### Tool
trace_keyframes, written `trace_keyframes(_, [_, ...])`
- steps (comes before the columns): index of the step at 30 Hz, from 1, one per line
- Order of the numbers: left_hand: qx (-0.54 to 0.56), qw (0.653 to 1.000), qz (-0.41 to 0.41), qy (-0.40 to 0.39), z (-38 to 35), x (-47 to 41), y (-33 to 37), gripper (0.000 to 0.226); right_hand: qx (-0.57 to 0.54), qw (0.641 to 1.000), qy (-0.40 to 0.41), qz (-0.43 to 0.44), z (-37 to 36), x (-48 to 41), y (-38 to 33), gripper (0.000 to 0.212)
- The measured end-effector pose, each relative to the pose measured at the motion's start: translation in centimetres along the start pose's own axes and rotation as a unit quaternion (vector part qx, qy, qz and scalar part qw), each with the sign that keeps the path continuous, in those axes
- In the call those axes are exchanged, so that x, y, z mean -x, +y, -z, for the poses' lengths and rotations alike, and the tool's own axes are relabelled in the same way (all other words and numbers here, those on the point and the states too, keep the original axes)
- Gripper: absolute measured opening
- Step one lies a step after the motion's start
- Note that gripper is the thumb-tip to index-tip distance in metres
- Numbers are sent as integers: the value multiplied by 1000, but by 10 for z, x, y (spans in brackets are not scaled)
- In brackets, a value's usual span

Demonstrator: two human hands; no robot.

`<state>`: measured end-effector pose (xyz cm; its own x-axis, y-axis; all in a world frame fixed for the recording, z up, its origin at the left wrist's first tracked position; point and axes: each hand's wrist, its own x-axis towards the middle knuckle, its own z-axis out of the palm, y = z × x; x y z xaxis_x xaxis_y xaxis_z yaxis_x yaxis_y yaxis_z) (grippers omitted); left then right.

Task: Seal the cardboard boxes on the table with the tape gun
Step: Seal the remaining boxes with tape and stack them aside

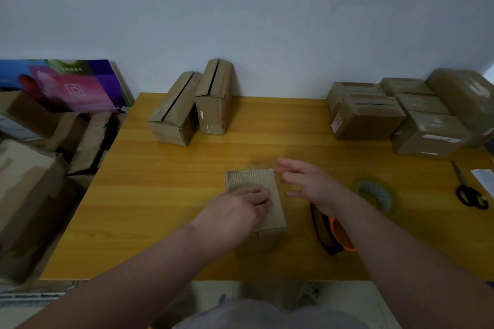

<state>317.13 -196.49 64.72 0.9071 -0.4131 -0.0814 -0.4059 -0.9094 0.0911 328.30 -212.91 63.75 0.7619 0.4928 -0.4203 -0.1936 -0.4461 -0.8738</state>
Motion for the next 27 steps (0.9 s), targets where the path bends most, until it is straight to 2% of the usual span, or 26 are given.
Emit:
trace_keyframes(6, [20, 991, -61, 118, -7, 1, -7, 35, 16, 1000, -22, 3, -1, -4, 2, 35])
trace_keyframes(10, [45, 989, -61, 126, -18, 4, -11, 36, 16, 999, -28, -5, 4, -3, 5, 27])
trace_keyframes(12, [33, 987, -66, 144, -20, 5, -12, 26, 7, 1000, -23, -15, 4, -3, 6, 28])
trace_keyframes(17, [43, 984, -79, 151, -22, 5, -12, 30, 0, 1000, 8, -29, -1, -5, 1, 20])
trace_keyframes(23, [67, 983, -73, 153, -25, 4, -14, 33, 52, 996, 77, 16, -12, -10, -1, 10])
trace_keyframes(27, [56, 982, -72, 167, -26, 3, -15, 28, 171, 970, 138, 104, -17, -15, 2, 17])
